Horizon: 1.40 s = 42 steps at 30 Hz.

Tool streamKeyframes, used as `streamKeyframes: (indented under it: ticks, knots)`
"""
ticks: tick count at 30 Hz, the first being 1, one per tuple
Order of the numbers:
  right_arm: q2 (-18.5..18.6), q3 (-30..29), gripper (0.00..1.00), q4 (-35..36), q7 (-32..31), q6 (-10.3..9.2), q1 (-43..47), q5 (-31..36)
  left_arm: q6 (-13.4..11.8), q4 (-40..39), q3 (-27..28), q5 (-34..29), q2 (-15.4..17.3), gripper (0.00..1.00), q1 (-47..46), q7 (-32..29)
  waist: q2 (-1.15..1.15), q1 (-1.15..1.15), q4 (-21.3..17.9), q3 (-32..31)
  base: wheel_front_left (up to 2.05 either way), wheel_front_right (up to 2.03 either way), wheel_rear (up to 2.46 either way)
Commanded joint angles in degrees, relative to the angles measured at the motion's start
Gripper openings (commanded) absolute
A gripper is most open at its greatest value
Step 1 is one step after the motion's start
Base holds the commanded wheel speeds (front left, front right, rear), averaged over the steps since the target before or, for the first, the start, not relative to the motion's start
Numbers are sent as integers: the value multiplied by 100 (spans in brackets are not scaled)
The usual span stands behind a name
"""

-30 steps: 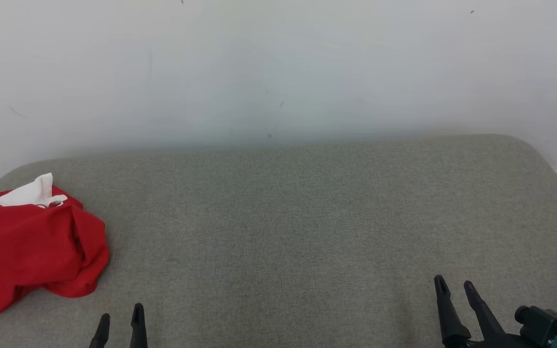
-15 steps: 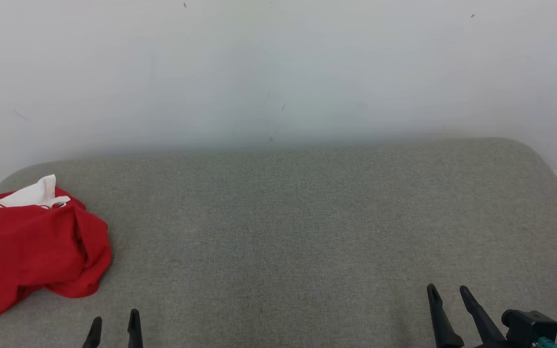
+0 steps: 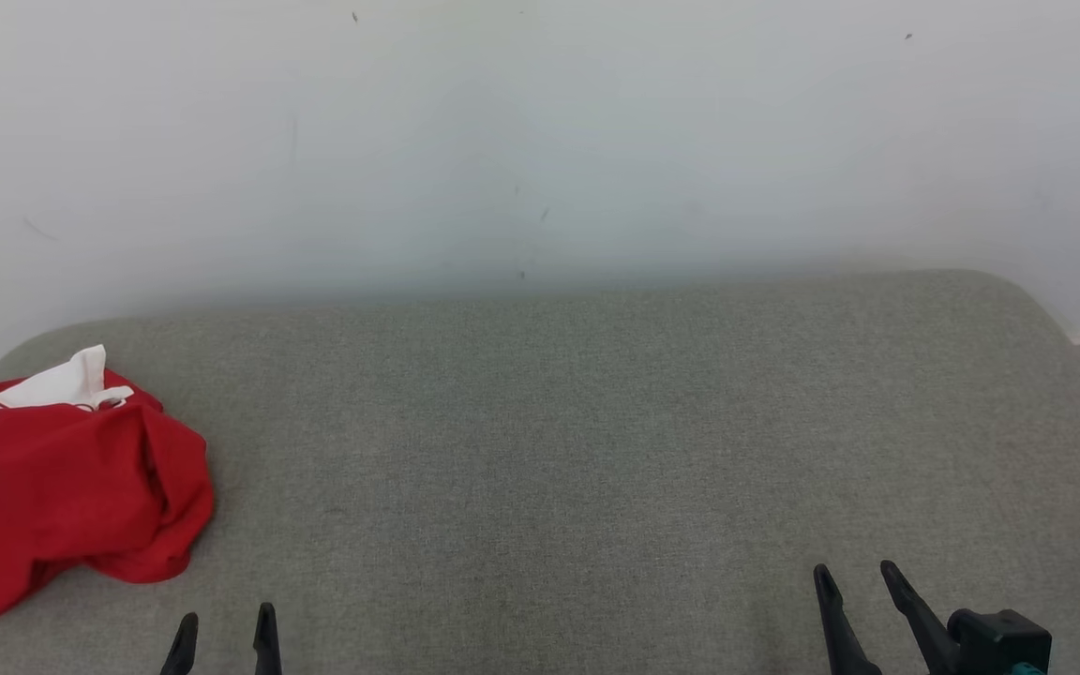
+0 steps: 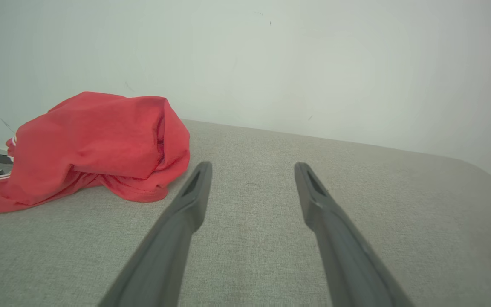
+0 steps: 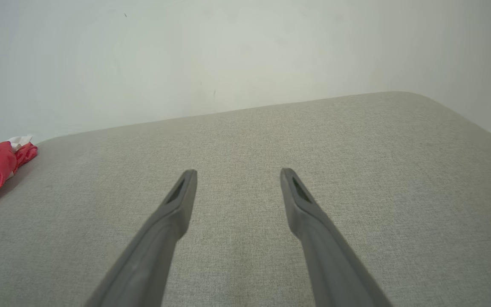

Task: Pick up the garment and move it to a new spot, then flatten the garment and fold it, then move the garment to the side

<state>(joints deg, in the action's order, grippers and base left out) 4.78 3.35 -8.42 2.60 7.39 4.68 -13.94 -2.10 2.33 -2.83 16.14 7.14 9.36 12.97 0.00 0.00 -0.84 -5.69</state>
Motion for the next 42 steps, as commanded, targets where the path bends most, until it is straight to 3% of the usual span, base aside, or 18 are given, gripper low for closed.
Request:
streamKeyframes:
  ticks: [1, 20, 35, 42]
  knots:
    - [42, 16, 100, 1, 56, 17, 44, 127, -43, -56, -9, -137, 15, 100, 74, 49, 0, 0, -6, -10, 0, 0, 0]
    - [22, 78, 100, -82, 133, 18, 120, 819, -171, -112, -113, -646, 57, 100, 213, 209, 0, 0, -12, -77, 0, 0, 0]
    - [50, 72, 100, -142, 142, 18, 116, 714, -196, 12, -173, -492, 54, 100, 163, 182, 0, 0, 8, -113, 0, 0, 0]
    - [75, 129, 100, -150, 151, 18, 89, 683, -228, 47, -161, -468, 89, 100, 169, 181, 0, 0, 271, -136, 0, 0, 0]
